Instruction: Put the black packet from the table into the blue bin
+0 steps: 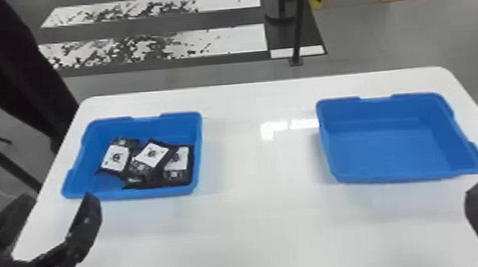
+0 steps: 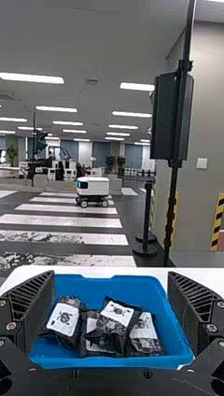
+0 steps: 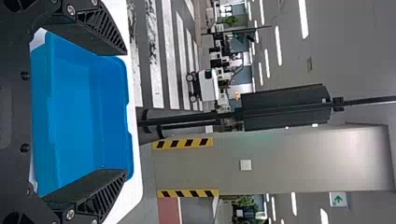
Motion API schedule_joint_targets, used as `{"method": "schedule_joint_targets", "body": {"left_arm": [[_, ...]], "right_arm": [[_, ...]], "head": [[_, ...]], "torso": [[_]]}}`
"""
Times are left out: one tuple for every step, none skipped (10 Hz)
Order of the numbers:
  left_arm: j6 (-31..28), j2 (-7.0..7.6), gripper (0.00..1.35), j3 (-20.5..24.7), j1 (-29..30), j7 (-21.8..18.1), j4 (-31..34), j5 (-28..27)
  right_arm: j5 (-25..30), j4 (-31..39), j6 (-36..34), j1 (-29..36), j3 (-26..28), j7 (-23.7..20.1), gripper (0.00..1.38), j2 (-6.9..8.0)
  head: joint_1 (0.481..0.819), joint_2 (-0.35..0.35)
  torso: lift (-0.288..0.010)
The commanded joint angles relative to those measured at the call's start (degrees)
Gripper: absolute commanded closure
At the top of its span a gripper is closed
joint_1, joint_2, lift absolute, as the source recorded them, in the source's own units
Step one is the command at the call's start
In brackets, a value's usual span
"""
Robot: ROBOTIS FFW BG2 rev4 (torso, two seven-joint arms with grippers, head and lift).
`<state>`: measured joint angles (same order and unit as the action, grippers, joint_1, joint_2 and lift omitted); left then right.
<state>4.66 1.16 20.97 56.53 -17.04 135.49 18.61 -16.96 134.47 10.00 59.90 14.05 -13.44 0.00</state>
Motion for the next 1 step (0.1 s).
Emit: {"method": "schedule_joint_targets", "body": {"left_arm": [[-0.01, 0.07, 0.14, -0.06, 0.00, -0.01, 0.00, 0.01]], "right_arm": [[0.05, 0.04, 0.12, 0.00, 0.00, 0.00, 0.11, 0.05]], "head": [[0.695, 0.065]], "torso": [[-0.110]]}}
